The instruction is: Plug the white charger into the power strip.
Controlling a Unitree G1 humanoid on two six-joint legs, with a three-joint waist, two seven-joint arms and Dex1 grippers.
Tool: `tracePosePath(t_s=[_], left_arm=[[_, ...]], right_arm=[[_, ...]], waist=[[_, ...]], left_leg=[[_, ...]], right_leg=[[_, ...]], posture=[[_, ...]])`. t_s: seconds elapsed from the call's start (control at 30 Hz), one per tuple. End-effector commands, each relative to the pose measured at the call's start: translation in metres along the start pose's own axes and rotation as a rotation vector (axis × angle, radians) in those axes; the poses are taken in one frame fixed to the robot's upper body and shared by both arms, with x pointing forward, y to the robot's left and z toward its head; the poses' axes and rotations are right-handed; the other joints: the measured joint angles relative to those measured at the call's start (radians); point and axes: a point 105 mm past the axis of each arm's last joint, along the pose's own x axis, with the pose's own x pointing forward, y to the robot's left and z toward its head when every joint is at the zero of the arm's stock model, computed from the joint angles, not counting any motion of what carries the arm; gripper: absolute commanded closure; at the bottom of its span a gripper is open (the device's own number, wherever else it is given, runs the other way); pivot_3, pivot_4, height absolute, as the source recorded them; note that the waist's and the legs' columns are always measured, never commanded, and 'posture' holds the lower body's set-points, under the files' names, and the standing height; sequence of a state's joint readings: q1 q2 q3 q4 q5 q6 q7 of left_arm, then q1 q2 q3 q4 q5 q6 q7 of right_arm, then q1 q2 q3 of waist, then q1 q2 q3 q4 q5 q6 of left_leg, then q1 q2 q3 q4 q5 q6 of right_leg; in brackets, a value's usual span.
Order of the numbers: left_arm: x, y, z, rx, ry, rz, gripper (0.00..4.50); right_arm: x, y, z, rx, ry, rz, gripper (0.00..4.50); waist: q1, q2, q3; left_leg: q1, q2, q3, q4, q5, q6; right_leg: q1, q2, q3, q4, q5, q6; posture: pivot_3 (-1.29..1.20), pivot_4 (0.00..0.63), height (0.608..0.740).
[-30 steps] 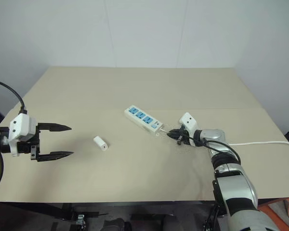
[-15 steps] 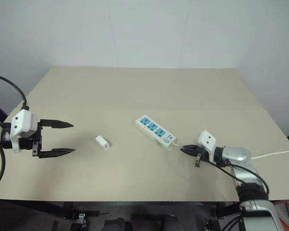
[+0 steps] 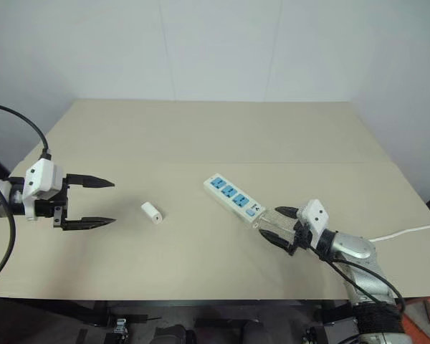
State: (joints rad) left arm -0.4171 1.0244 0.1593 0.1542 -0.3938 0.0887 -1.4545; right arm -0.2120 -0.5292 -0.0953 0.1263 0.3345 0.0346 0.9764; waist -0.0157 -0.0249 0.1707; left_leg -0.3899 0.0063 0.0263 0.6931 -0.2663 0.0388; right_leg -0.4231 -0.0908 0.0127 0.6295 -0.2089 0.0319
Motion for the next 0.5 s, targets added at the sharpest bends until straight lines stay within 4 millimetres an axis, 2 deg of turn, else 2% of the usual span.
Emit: tracePosePath(t_s=[0.03,0.17,0.5], left_arm=[[-0.004,0.004,0.008,0.039,-0.003,0.008,0.00],[-0.003,0.004,0.009,0.039,-0.005,0.007,0.00],[-0.003,0.005,0.008,0.044,0.005,0.014,0.00]], right_arm=[[0.004,0.000,0.012,-0.024,-0.049,-0.043,0.03],[0.018,0.005,0.016,0.021,-0.087,-0.045,0.03],[0.040,0.001,0.009,-0.038,-0.083,-0.075,0.03]], waist=[[0.000,0.000,0.000],[0.000,0.000,0.000],[0.000,0.000,0.000]], left_leg=[[0.000,0.000,0.000,0.000,0.000,0.000],[0.000,0.000,0.000,0.000,0.000,0.000],[0.000,0.000,0.000,0.000,0.000,0.000]], right_leg=[[0.000,0.000,0.000,0.000,0.000,0.000],[0.000,0.000,0.000,0.000,0.000,0.000],[0.000,0.000,0.000,0.000,0.000,0.000]], posture=[[0.00,0.150,0.740],[0.00,0.150,0.740],[0.00,0.150,0.740]])
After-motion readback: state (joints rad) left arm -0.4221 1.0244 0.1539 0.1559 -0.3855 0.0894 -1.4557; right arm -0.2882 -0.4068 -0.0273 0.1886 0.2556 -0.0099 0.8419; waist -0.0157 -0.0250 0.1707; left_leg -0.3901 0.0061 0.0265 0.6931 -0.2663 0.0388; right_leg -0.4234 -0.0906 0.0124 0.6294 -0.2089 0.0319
